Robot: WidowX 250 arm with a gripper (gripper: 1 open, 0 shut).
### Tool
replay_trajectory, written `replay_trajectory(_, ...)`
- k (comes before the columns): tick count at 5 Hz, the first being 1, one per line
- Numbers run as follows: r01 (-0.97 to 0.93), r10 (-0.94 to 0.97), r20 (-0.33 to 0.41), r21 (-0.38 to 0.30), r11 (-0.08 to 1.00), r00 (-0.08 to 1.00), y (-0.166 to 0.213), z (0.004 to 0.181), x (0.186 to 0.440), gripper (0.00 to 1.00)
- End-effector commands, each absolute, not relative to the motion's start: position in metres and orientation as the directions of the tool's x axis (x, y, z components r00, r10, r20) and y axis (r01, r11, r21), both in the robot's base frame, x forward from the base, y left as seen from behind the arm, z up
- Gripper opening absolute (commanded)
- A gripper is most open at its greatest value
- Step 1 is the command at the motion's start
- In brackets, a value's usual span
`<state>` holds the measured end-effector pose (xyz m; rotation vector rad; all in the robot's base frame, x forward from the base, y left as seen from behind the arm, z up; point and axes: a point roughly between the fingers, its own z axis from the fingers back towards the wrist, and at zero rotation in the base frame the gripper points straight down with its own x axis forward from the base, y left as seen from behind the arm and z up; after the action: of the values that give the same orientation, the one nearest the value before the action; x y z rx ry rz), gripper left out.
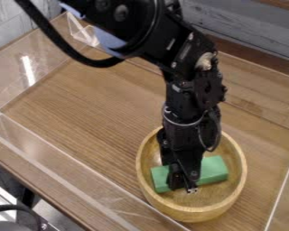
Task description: Remove the green block from inside the brown bowl and put it on the table
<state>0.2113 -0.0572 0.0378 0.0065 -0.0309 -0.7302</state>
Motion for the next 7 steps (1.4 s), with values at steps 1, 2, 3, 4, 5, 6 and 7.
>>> replay_trajectory(1,0.64,-0.64,0.031,0.02,0.769,0.768,-0.0523,0.0368,0.213,0.0)
replay_trajectory(2,0.629,-0.63,0.032,0.019,0.777,0.776,-0.0516,0.0369,0.213,0.0)
replay_trajectory(3,0.62,-0.62,0.033,0.017,0.785,0.784,-0.0509,0.0367,0.213,0.0)
replay_trajectory(4,0.61,-0.61,0.033,0.016,0.792,0.792,-0.0504,0.0363,0.2129,0.0)
replay_trajectory(5,0.596,-0.596,0.038,0.014,0.803,0.802,-0.0488,0.04,0.2122,0.0)
replay_trajectory(6,0.581,-0.581,0.042,0.012,0.814,0.813,-0.047,0.0439,0.2114,0.0)
replay_trajectory(7,0.57,-0.57,0.044,0.01,0.822,0.821,-0.0456,0.0448,0.2112,0.0)
